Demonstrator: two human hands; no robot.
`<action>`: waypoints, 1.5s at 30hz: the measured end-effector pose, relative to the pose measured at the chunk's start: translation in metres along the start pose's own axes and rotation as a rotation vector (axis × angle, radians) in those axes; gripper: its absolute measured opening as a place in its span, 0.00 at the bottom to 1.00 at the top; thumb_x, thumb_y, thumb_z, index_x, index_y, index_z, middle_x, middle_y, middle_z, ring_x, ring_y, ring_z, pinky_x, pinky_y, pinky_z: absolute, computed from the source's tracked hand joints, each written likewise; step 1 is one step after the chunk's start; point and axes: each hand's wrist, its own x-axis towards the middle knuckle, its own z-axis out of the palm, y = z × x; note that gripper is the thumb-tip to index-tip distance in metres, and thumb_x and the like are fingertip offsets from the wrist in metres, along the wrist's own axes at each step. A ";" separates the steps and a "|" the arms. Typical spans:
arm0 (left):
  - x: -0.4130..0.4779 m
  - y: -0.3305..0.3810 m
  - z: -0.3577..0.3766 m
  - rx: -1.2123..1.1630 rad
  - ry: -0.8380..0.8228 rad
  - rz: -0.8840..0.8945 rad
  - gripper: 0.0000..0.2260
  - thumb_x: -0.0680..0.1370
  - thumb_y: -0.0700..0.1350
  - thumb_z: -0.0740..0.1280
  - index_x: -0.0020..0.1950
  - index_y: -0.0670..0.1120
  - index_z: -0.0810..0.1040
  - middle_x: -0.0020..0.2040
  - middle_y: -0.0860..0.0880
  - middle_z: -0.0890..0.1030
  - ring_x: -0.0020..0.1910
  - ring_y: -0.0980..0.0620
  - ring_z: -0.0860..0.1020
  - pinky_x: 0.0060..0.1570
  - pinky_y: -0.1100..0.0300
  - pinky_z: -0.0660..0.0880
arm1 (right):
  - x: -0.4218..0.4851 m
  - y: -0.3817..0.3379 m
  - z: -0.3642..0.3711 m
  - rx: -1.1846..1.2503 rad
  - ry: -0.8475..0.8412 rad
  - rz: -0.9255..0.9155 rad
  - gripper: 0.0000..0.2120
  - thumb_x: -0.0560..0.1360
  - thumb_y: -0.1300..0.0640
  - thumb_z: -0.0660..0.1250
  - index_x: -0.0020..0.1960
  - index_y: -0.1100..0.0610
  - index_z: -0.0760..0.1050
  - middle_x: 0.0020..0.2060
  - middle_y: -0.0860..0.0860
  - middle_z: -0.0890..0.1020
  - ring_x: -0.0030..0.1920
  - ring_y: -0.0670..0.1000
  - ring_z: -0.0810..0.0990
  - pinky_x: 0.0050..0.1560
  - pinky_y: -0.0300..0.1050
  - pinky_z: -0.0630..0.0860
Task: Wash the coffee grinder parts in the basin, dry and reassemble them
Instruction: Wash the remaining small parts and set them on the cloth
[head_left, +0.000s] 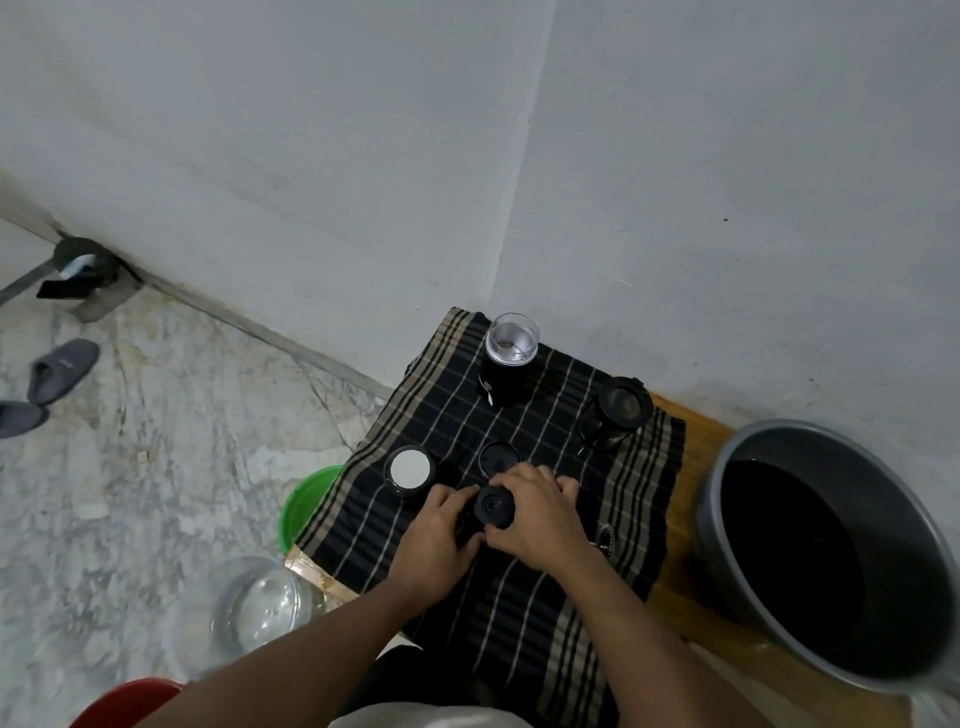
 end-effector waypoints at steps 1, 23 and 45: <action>0.000 0.002 -0.001 -0.016 0.003 0.008 0.28 0.76 0.42 0.74 0.75 0.48 0.71 0.59 0.55 0.71 0.54 0.57 0.77 0.58 0.58 0.78 | -0.002 0.002 -0.001 0.025 0.008 -0.006 0.29 0.70 0.42 0.71 0.69 0.45 0.73 0.62 0.43 0.74 0.64 0.49 0.69 0.64 0.49 0.58; 0.086 0.253 0.096 -0.454 -0.458 -0.228 0.18 0.79 0.57 0.71 0.50 0.42 0.85 0.34 0.47 0.80 0.27 0.53 0.75 0.26 0.60 0.71 | -0.115 0.192 -0.120 0.855 0.375 0.278 0.46 0.67 0.59 0.81 0.78 0.47 0.60 0.54 0.41 0.83 0.58 0.33 0.77 0.55 0.31 0.71; 0.121 0.264 0.290 0.226 -0.479 -0.109 0.22 0.74 0.36 0.71 0.66 0.50 0.77 0.63 0.45 0.80 0.61 0.46 0.79 0.58 0.57 0.75 | -0.121 0.354 -0.051 0.957 0.113 0.789 0.17 0.80 0.62 0.61 0.69 0.55 0.74 0.65 0.55 0.78 0.64 0.55 0.77 0.69 0.50 0.71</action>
